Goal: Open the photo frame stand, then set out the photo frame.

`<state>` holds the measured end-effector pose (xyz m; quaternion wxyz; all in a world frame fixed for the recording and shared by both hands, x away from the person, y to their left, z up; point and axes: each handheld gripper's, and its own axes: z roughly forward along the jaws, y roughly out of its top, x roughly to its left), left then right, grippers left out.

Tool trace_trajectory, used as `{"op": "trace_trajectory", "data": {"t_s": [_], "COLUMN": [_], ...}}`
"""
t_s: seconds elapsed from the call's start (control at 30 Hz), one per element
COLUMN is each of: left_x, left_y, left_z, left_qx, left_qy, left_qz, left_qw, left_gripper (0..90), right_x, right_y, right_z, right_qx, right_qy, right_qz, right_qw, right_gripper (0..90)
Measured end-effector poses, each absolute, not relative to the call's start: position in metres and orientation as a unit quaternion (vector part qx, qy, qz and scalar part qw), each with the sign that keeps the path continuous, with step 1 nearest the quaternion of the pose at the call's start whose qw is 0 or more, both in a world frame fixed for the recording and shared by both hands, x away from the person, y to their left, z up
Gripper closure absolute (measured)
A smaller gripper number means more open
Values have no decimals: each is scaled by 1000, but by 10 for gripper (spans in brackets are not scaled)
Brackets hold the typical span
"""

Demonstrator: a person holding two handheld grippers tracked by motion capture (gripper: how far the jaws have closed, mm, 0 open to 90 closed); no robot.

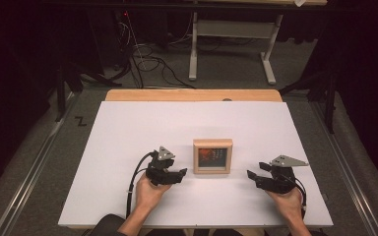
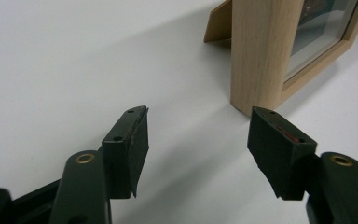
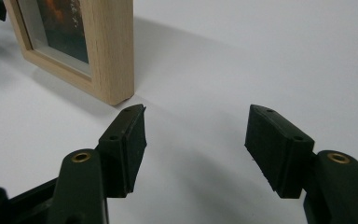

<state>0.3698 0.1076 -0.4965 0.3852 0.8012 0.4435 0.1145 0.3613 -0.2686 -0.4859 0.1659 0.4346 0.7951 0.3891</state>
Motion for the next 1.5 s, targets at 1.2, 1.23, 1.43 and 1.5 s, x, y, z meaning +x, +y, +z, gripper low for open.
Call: {"op": "trace_trajectory", "data": {"t_s": [1.2,1.23,1.43,1.5], "left_x": [372,372,372,373], "left_y": [114,114,116,116], "left_z": [-497,-497,-497,-497], "left_qx": [790,789,787,788], "left_qy": [462,463,466,467], "left_qz": [113,115,115,115], "left_qw": [386,387,387,386], "left_gripper": [377,377,376,376], "right_x": [368,367,366,367], "right_y": [-275,-275,-278,-278], "right_z": [-493,-493,-490,-489], "right_qx": [462,463,465,466], "right_qy": [787,786,780,778], "right_qz": [372,373,383,385], "right_qw": [168,170,170,171], "right_gripper": [354,354,355,354]}}
